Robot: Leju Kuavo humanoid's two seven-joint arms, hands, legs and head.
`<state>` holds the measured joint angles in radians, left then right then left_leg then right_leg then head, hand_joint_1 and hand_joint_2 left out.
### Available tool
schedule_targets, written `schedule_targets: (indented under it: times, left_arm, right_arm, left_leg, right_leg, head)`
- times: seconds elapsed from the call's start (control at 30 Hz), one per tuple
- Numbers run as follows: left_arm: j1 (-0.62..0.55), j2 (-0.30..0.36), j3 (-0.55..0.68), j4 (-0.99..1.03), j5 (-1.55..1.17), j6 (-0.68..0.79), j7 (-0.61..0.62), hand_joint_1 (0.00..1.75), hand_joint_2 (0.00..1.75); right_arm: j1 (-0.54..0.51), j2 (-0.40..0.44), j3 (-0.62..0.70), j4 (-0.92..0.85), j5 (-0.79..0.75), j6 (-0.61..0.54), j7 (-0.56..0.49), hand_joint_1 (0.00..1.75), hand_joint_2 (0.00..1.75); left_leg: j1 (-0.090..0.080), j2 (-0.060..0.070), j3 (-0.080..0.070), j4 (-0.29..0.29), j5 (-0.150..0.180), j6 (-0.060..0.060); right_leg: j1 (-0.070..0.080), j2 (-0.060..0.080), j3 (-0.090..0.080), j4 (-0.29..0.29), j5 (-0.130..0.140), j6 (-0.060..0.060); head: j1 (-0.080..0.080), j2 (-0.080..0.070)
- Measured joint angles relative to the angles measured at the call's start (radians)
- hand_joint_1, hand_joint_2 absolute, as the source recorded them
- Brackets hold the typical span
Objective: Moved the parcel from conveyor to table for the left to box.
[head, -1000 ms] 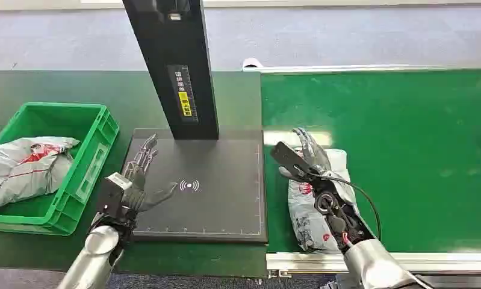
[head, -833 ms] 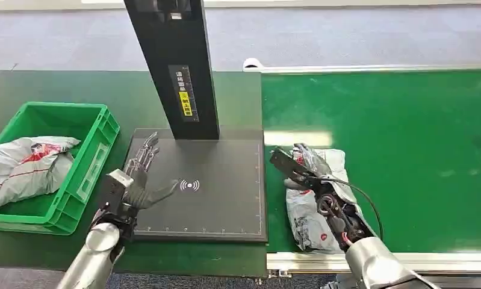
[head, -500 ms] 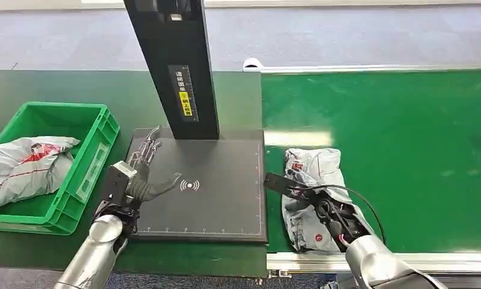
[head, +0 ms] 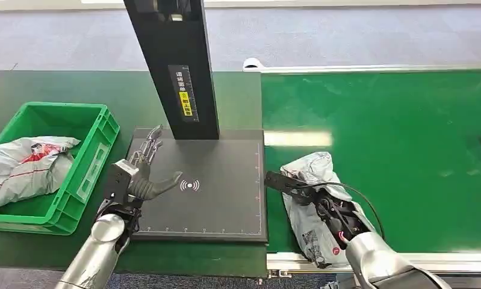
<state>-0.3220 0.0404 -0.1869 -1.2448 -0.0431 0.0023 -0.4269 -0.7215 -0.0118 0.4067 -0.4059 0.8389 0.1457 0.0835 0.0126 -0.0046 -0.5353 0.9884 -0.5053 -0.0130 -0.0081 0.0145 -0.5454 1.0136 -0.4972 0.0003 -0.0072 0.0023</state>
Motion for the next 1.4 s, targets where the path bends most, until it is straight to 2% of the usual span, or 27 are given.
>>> schedule_targets:
  times: [0.27,0.4,0.53,0.73,0.83,0.9,1.0,1.23,1.3,1.4]
  left_arm:
    - [0.039,0.001,0.005,-0.042,0.0,0.007,0.005,0.0,1.75]
    - [0.058,0.003,0.011,-0.066,0.0,0.009,0.005,0.0,1.75]
    - [0.069,0.003,0.014,-0.081,0.0,0.01,0.005,0.0,1.75]
    - [0.078,0.003,0.014,-0.087,0.0,0.017,-0.01,0.0,1.75]
    - [0.079,-0.004,0.022,-0.093,0.001,0.11,-0.084,0.0,1.75]
    - [0.078,-0.02,0.043,-0.116,0.025,0.233,-0.147,0.0,1.75]
    - [0.069,-0.029,0.066,-0.14,0.099,0.337,-0.172,0.0,1.75]
    - [0.053,-0.039,0.104,-0.156,0.19,0.464,-0.256,0.0,1.75]
    - [0.042,-0.045,0.106,-0.159,0.201,0.5,-0.267,0.0,1.75]
    - [0.004,-0.055,0.105,-0.156,0.218,0.512,-0.27,0.0,1.75]
  right_arm:
    - [0.039,0.002,-0.01,-0.082,-0.009,-0.173,-0.096,1.75,1.75]
    - [0.054,0.002,-0.026,-0.137,-0.027,-0.201,-0.124,1.75,1.75]
    - [0.106,0.01,-0.089,-0.263,-0.149,-0.311,-0.272,1.75,1.75]
    - [0.193,0.02,-0.184,-0.515,-0.333,-0.371,-0.452,1.75,1.75]
    - [0.239,0.028,-0.208,-0.626,-0.398,-0.449,-0.566,1.75,1.75]
    - [0.273,0.033,-0.216,-0.71,-0.429,-0.504,-0.609,1.75,1.75]
    - [0.299,0.039,-0.216,-0.789,-0.479,-0.53,-0.638,1.75,1.75]
    - [0.3,0.054,-0.165,-0.821,-0.429,-0.572,-0.69,1.75,1.75]
    - [0.28,0.057,-0.132,-0.813,-0.332,-0.597,-0.692,1.75,1.75]
    - [0.19,0.067,-0.047,-0.731,-0.116,-0.627,-0.646,1.75,1.75]
  left_leg:
    - [0.0,0.0,-0.001,0.0,0.0,0.0]
    - [0.0,0.0,-0.001,0.0,0.0,0.0]
    - [0.0,0.0,-0.001,0.0,0.0,0.0]
    - [0.0,-0.001,-0.001,0.0,0.0,0.0]
    - [0.0,0.0,-0.001,0.0,0.0,0.0]
    - [0.0,-0.001,-0.001,0.0,0.0,0.0]
    - [0.0,0.0,-0.001,0.0,0.0,0.0]
    - [0.0,-0.001,-0.001,0.0,0.001,0.0]
    - [0.0,0.0,-0.001,0.0,0.001,0.0]
    - [0.0,0.001,-0.001,0.0,0.001,0.0]
  right_leg:
    - [0.0,0.0,0.0,0.0,0.0,0.0]
    - [0.0,0.0,0.0,0.0,0.0,0.0]
    - [0.0,0.0,0.0,0.0,0.0,0.0]
    - [0.0,-0.001,0.0,0.0,0.0,0.0]
    - [0.0,-0.001,-0.001,0.0,0.0,0.0]
    - [0.0,-0.001,0.0,0.0,0.0,0.0]
    - [0.0,-0.001,0.0,0.0,0.0,0.0]
    - [0.0,-0.001,0.0,0.0,0.0,0.0]
    - [0.0,-0.001,0.0,0.0,0.0,0.0]
    - [0.0,-0.001,0.0,0.0,0.0,0.0]
  head:
    - [0.0,0.0]
    - [0.0,0.0]
    - [0.0,0.0]
    - [0.0,0.0]
    - [0.0,0.0]
    - [0.0,0.0]
    - [0.0,0.0]
    - [0.0,0.0]
    - [0.0,0.0]
    - [0.0,0.0]
